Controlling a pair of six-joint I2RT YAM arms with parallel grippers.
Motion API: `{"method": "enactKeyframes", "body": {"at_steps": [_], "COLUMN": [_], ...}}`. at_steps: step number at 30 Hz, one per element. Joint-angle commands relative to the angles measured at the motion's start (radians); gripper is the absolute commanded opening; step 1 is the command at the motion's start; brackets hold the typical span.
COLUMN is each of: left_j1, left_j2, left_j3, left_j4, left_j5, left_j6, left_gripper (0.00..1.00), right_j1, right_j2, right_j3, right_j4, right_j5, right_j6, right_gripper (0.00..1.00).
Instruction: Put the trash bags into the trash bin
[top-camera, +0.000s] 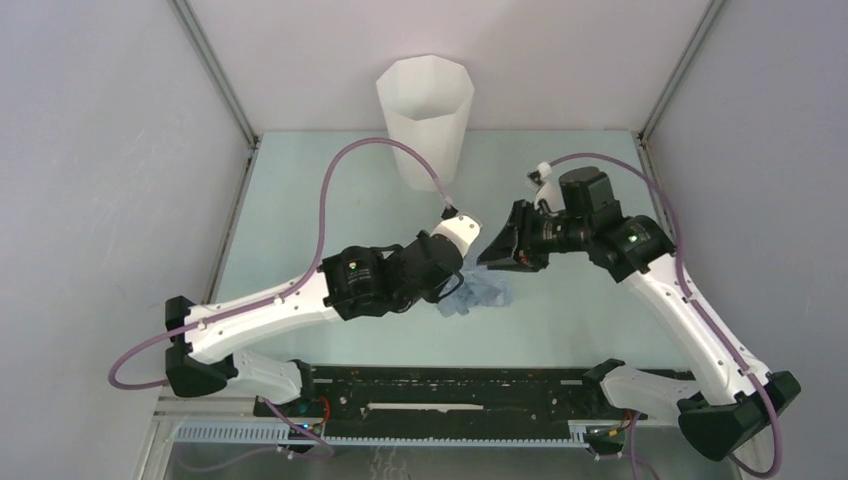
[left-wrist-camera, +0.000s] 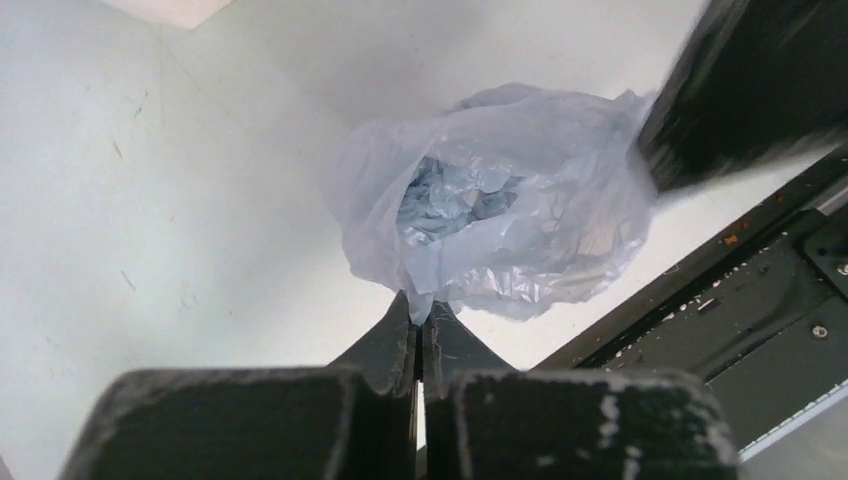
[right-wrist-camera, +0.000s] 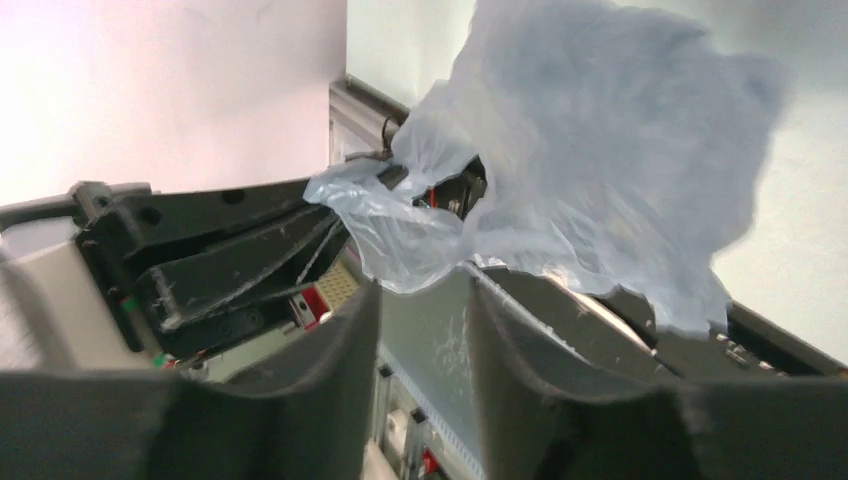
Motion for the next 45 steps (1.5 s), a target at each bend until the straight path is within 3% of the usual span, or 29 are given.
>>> {"method": "enactKeyframes", "body": {"at_steps": [1, 4, 9, 16, 23, 30, 37, 45], "left_j1": [0.073, 0.177, 0.341, 0.470, 0.476, 0.478, 0.478, 0.478], "left_j2": [-0.056, -0.102, -0.199, -0.318, -0.367, -0.379, -0.365, -0.366], "left_j3": [0.070, 0.062, -0.030, -0.230, -0.343, -0.388, -0.420, -0.438], "left_j4": [-0.060, -0.057, 0.051, 0.294, 0.467, 0.539, 0.615, 0.638], "left_j5": [0.017, 0.173, 0.414, 0.638, 0.687, 0.709, 0.746, 0.761], "left_j6": [-0.165, -0.281, -0.453, -0.700, -0.798, -0.829, -0.856, -0.864], "left_gripper": [0.00, 0.00, 0.00, 0.00, 0.00, 0.00, 0.00, 0.00], "right_j1": [-0.079, -0.073, 0.023, 0.090, 0.050, -0.091, 0.101, 0.032], "right_j2": [-0.010, -0.019, -0.092, -0.191, -0.245, -0.241, -0.177, -0.113], "right_j3": [0.152, 0.192, 0.055, -0.211, -0.418, -0.494, -0.606, -0.625], "right_j4": [-0.175, -0.290, -0.272, 0.094, 0.383, 0.413, 0.613, 0.678], "right_j5": [0.145, 0.249, 0.288, 0.181, 0.234, 0.209, 0.240, 0.234], "right_j6": [-0.216, -0.304, -0.274, 0.098, 0.504, 0.459, 0.651, 0.676], "right_gripper": [0.54, 0.61, 0.70, 0.77, 0.80, 0.85, 0.86, 0.85]}}
